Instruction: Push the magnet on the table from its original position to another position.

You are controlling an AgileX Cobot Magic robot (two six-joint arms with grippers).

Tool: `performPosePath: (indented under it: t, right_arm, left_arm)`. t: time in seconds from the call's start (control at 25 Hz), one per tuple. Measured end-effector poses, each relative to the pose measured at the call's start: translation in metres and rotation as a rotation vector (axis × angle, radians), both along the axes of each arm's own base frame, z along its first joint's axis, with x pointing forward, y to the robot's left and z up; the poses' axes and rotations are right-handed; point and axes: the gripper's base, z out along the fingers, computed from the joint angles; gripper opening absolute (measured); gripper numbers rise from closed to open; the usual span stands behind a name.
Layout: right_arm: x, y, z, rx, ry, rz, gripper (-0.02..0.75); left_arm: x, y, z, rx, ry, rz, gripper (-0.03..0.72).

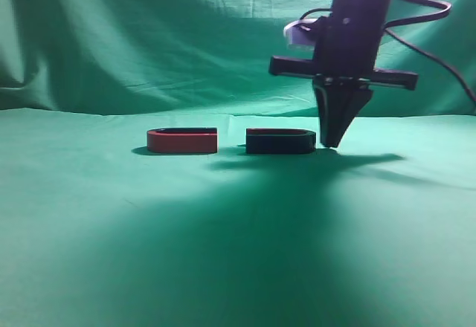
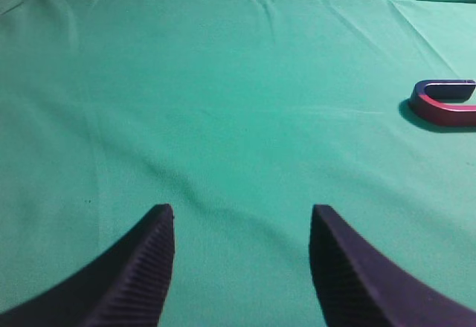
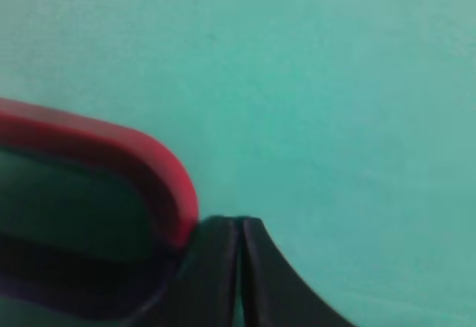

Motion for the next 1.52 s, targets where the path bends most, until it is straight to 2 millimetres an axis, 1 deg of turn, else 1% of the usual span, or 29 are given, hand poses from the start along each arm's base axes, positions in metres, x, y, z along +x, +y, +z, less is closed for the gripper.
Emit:
performPosePath:
  t: [0.08,0.12,0.36,0.64,0.88,0.96,1.0,1.08,1.2,1.28,1.4,1.48,1.52]
  right_arm:
    - [0.003,0.007,-0.006,-0.002,0.001,0.014,0.0]
    - [0.004,0.01,-0.005,-0.002,-0.004,0.02,0.0]
    - [0.01,0.016,-0.005,0.005,-0.016,0.027,0.0]
    - [0.005,0.046,-0.001,0.023,-0.055,0.086,0.0]
    - [0.005,0.044,0.003,0.003,-0.051,0.086,0.0]
    - [0.003,0.042,0.008,-0.023,-0.024,0.093,0.0]
    - [0.002,0.041,0.013,-0.039,-0.007,0.096,0.0]
    - [0.0,0.039,0.029,-0.066,0.018,0.097,0.0]
    - [0.002,0.038,0.062,-0.056,-0.038,0.088,0.0]
    - [-0.002,0.036,0.086,-0.038,-0.087,0.08,0.0]
    - [-0.016,0.029,0.126,-0.002,-0.155,0.073,0.0]
    - [-0.037,0.019,0.158,0.019,-0.204,0.071,0.0]
    - [-0.046,0.014,0.169,0.027,-0.221,0.069,0.0]
  left_arm:
    - [0.0,0.0,0.0,0.0,0.0,0.0,0.372]
    - [0.0,0.0,0.0,0.0,0.0,0.0,0.372]
    - [0.0,0.0,0.0,0.0,0.0,0.0,0.372]
    - [0.0,0.0,0.0,0.0,0.0,0.0,0.372]
    - [0.0,0.0,0.0,0.0,0.0,0.0,0.372]
    - [0.0,0.0,0.0,0.0,0.0,0.0,0.372]
    - [0.0,0.0,0.0,0.0,0.0,0.0,0.372]
    - [0.0,0.0,0.0,0.0,0.0,0.0,0.372]
    - [0.0,0.0,0.0,0.0,0.0,0.0,0.372]
    - [0.0,0.0,0.0,0.0,0.0,0.0,0.372]
    - [0.0,0.0,0.0,0.0,0.0,0.0,0.372]
    - [0.0,0.0,0.0,0.0,0.0,0.0,0.372]
    - [0.0,0.0,0.0,0.0,0.0,0.0,0.372]
